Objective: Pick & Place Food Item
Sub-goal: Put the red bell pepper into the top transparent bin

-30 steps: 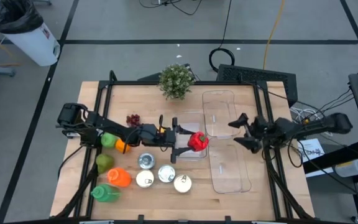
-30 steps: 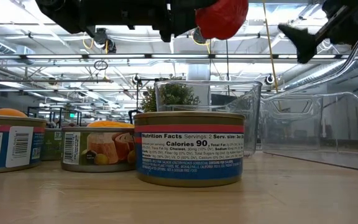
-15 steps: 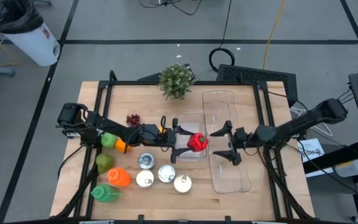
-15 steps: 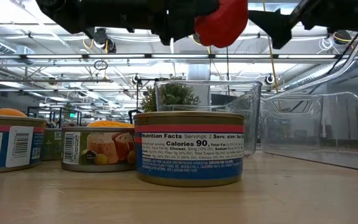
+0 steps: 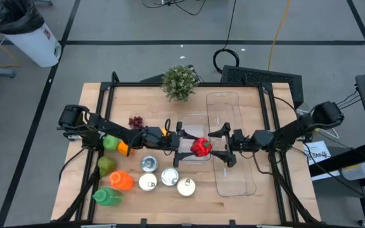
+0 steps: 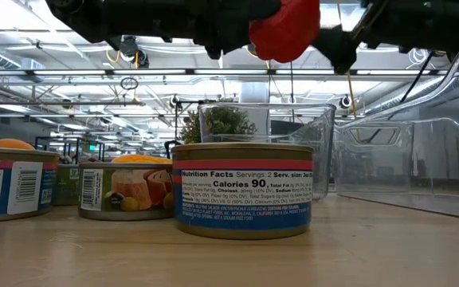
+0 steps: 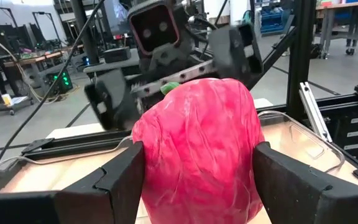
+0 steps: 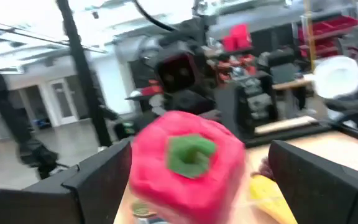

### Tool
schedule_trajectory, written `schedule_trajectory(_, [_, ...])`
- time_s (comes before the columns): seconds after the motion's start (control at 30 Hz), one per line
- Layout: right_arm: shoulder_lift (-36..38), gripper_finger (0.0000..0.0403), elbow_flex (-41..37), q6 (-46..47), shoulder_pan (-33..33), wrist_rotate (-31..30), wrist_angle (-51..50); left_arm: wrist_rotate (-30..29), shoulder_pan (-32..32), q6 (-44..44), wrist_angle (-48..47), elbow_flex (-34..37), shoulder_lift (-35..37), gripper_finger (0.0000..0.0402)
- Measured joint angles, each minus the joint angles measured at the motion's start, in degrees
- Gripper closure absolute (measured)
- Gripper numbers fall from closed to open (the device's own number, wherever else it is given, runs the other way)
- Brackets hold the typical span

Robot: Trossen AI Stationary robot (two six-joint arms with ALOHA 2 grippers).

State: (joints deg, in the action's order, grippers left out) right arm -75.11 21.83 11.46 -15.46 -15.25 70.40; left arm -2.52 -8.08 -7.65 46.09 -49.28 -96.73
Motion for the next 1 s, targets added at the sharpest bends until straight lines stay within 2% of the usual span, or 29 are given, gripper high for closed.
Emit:
schedule_trajectory(0.13, [-2.02,0.0051,1.59,0.17,0.1,0.33,0.2,0.0,0.0,0.07,-0.03,0.0,0.0,0.014])
schedule_trajectory(0.27, [-2.61,0.0085,2.54,-0.13,-0.16,0.49,0.13,0.0,0.0,0.03,-0.36,0.0,0.0,0.014])
schedule_trajectory(1.0, [-2.54,0.0365,2.55,-0.15,-0.18,0.59,-2.21,-0.02,0.0,0.27,-1.38,0.0,-0.02,0.0139])
